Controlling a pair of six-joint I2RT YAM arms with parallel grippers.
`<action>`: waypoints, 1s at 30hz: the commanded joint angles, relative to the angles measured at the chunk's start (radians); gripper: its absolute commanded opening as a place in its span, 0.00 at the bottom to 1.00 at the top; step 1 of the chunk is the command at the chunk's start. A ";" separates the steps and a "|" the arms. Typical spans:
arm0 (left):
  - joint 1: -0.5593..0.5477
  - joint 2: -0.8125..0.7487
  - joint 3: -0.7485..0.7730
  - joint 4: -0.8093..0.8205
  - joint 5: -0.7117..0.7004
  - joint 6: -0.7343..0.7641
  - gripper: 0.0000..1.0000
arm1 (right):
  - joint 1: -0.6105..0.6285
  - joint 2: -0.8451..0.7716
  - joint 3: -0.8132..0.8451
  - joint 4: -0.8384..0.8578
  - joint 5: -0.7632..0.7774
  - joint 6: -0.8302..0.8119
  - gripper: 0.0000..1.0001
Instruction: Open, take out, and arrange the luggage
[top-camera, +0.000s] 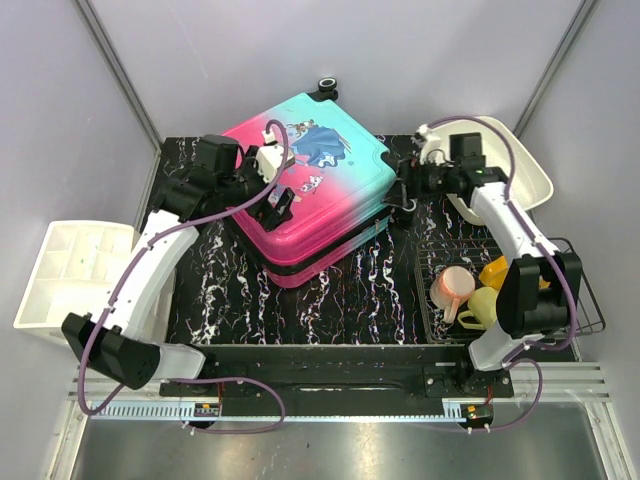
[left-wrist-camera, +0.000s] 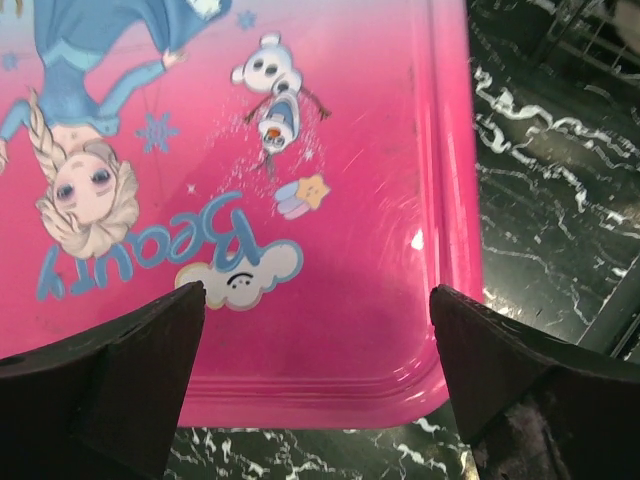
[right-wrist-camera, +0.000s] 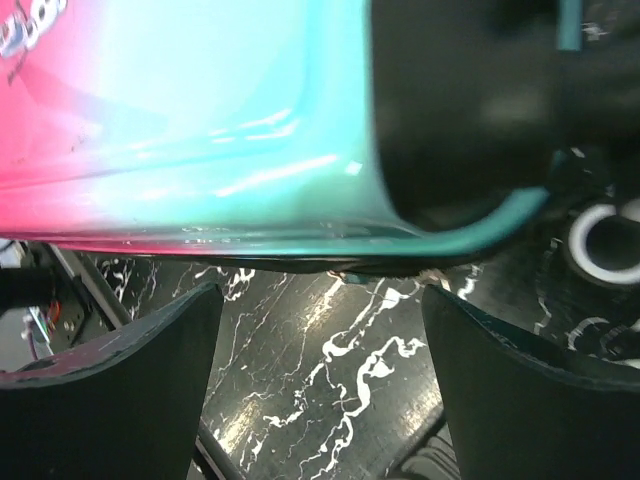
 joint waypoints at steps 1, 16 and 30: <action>0.005 0.025 0.038 -0.042 -0.076 0.051 0.99 | 0.068 0.048 0.002 0.087 0.036 -0.077 0.89; 0.015 0.025 0.028 0.004 -0.064 -0.046 0.99 | 0.065 -0.120 -0.129 0.136 0.057 -0.135 0.76; 0.017 0.054 0.050 0.018 -0.015 -0.081 0.99 | 0.011 -0.162 -0.402 0.416 0.073 -0.238 0.62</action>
